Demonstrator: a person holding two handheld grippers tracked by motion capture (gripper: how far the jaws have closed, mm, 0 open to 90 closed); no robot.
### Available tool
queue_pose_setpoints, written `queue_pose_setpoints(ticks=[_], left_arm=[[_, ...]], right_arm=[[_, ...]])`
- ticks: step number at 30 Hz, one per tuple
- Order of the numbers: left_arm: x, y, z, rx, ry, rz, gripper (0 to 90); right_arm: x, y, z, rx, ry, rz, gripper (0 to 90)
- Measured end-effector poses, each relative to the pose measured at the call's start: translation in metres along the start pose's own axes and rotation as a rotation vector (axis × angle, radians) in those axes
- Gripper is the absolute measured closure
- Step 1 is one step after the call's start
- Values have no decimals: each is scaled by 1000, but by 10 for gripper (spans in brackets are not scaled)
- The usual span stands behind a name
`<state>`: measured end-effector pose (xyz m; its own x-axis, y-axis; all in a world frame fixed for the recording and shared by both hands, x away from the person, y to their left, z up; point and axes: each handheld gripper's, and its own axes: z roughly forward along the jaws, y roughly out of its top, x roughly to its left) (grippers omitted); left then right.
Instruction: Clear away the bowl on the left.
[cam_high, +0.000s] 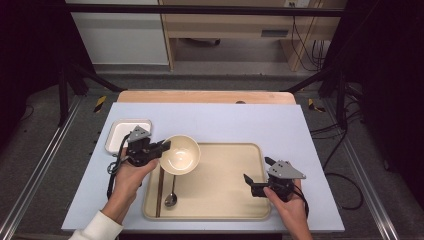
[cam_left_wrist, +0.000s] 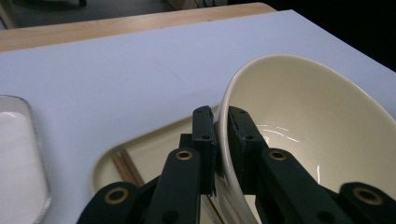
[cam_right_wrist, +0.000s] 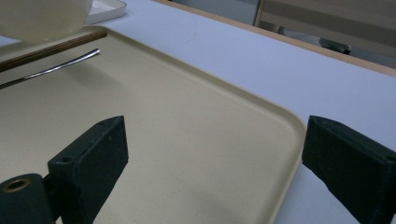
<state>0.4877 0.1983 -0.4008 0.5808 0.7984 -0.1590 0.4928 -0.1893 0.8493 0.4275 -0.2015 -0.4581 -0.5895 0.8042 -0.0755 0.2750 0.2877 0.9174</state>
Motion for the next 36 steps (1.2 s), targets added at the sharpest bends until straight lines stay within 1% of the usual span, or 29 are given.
queue_pose_setpoints(ticks=[4,6,9,16,21,23,24,30,34,36], left_arm=[[-15,-7,10,29,-48,1,819],[-22,-10,15,43,-65,14,819],[-32,-16,24,62,-89,20,819],[-44,-22,36,90,-113,30,819],[-49,-25,41,106,-128,31,819],[-50,-26,42,112,-129,36,819],[-50,-27,44,112,-128,33,818],[-48,-33,49,133,-129,26,818],[-45,-35,50,130,-132,0,819],[-43,-35,50,135,-129,2,821]], right_arm=[[0,0,0,3,0,3,72],[-1,-1,0,3,0,3,72],[-2,-1,-1,2,-2,7,71],[-8,-2,-4,-19,-14,13,69],[-13,-2,-8,-46,-20,22,70],[-14,-2,-10,-58,-19,29,71],[-15,-2,-11,-61,-21,30,71],[-17,-3,-13,-64,-28,36,71],[-18,-3,-13,-69,-30,38,71],[-19,-3,-14,-72,-29,39,71]])
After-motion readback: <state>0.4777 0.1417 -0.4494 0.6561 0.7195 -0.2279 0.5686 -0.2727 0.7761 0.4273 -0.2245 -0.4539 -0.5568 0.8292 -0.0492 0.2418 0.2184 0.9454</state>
